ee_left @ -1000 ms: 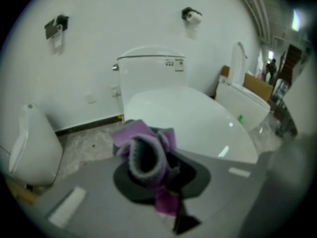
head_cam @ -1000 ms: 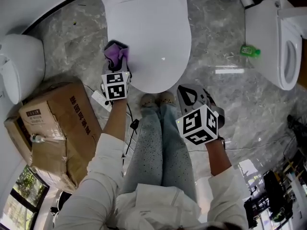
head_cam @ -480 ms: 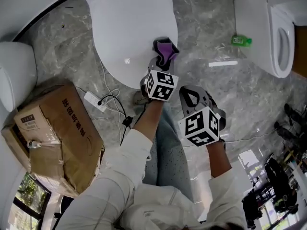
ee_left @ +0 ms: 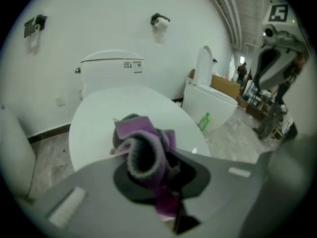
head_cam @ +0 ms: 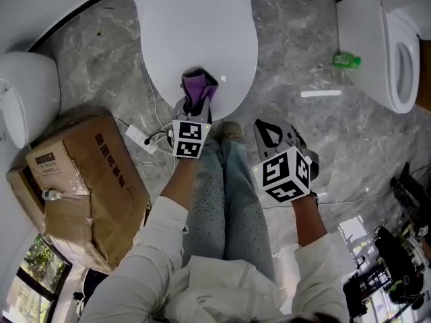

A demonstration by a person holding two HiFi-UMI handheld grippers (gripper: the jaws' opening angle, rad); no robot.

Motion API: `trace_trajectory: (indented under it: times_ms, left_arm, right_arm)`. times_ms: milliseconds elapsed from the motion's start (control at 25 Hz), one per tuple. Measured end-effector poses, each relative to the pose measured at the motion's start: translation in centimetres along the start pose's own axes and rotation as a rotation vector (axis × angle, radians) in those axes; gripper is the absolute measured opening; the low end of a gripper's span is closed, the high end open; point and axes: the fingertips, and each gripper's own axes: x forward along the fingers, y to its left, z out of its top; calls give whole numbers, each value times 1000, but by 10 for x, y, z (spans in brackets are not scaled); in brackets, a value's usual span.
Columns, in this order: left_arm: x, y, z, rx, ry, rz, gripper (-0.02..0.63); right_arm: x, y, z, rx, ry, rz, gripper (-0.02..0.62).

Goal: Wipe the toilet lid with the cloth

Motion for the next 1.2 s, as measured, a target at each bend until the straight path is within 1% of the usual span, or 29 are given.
trace_trajectory:
  times_ms: [160,400,560,640,800,1200]
  left_arm:
    - [-14,26,-13,-30,-14,46,48]
    - [-27,55,-26,-107,-19,116,48]
    - [-25,55,-26,-91,11,123,48]
    - [-24,55,-24,-98,17,129,48]
    - [-27,54,-10,-112,-2,122,48]
    - [-42,57,44,-73,-102,118,48]
  right_arm:
    - [4,10,6,-24,-7,14,14]
    - [2,17,6,-40,-2,17,14]
    - [-1,16,6,-36,-4,8,14]
    - [-3,16,6,-32,-6,4,14]
    - [-8,18,7,-27,-9,-1,14]
    - [-12,20,14,-7,-20,-32,14]
